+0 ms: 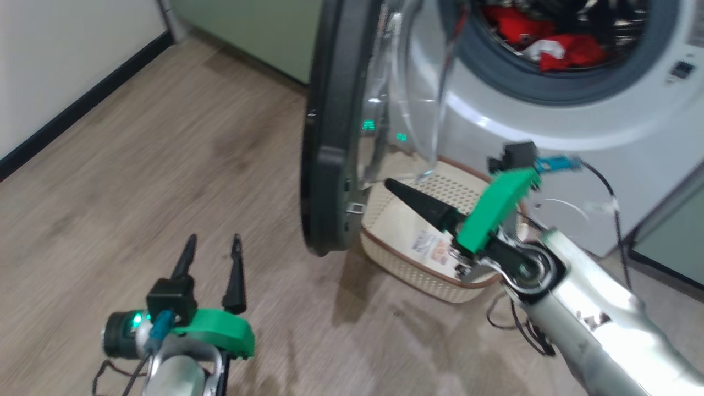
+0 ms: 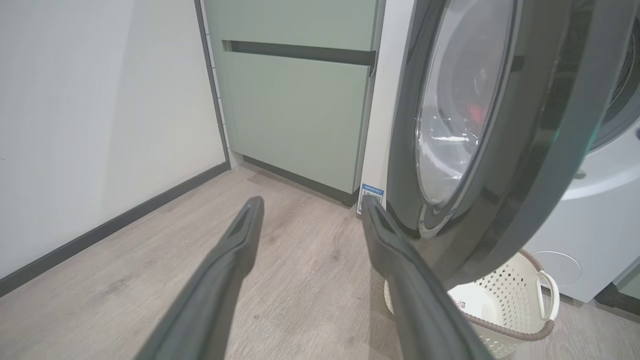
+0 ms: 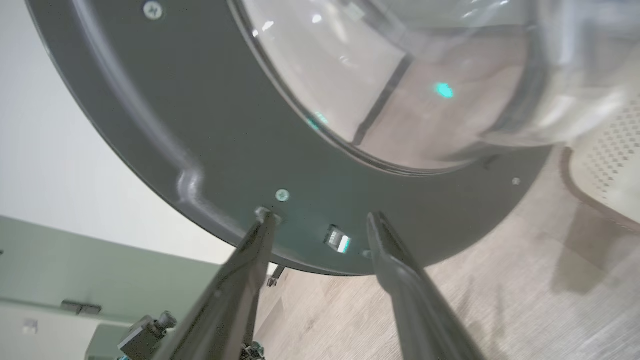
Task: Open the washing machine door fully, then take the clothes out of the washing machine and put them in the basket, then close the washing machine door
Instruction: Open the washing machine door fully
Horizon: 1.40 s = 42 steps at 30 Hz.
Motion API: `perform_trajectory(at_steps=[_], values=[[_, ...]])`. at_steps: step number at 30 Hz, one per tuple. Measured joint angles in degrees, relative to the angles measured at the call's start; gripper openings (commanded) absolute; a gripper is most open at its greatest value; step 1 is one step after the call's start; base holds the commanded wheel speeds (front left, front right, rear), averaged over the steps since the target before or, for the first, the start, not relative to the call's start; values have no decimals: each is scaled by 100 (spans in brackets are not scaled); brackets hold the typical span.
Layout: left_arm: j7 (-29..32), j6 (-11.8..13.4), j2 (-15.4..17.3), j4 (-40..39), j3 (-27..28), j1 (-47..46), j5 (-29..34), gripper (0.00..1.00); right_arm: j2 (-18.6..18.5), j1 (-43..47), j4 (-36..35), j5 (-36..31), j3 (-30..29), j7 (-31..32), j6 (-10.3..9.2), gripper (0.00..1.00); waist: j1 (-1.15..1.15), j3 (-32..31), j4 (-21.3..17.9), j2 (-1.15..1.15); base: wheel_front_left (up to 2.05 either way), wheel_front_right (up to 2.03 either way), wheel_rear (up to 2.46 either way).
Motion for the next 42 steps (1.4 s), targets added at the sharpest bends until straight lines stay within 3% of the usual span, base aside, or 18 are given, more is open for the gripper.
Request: perform_trajectory(at_steps=[8, 16, 19, 23, 27, 30, 36, 42], values=[[0, -178, 47, -27, 539, 54, 215, 100, -442, 525, -320, -331, 8, -1419, 0, 100, 0, -151, -591, 0, 0, 0, 0], [0, -232, 92, -60, 1027, 102, 274, 100, -994, 872, 269, -1028, 121, -3239, 0, 100, 0, -272, -1113, 0, 0, 0, 0], [0, -277, 92, -89, 1167, 116, 282, 100, -1066, 916, 430, -1477, -25, -3357, 1, 100, 0, -306, -1251, 0, 0, 0, 0], [0, -328, 93, -118, 1265, 181, 336, 100, -1024, 1104, 289, -2686, -1280, -3360, 2, 100, 0, -317, -1387, 0, 0, 0, 0], [0, -375, 84, -116, 1301, 217, 402, 100, -677, 1756, -60, -3966, -2395, -3376, 2, 100, 0, -325, -1442, 0, 0, 0, 0], [0, -382, 75, -115, 1312, 216, 423, 100, -382, 2336, -314, -4740, -2865, -3376, 3, 100, 0, -328, -1449, 0, 0, 0, 0], [0, -425, 54, -114, 1301, 216, 424, 100, -156, 2911, -749, -5579, -3281, -3376, 4, 100, 0, -331, -1430, 0, 0, 0, 0], [0, -432, 36, -101, 1308, 216, 424, 100, -18, 3244, -835, -5872, -3464, -3376, 4, 100, 0, -341, -1464, 0, 0, 0, 0]])
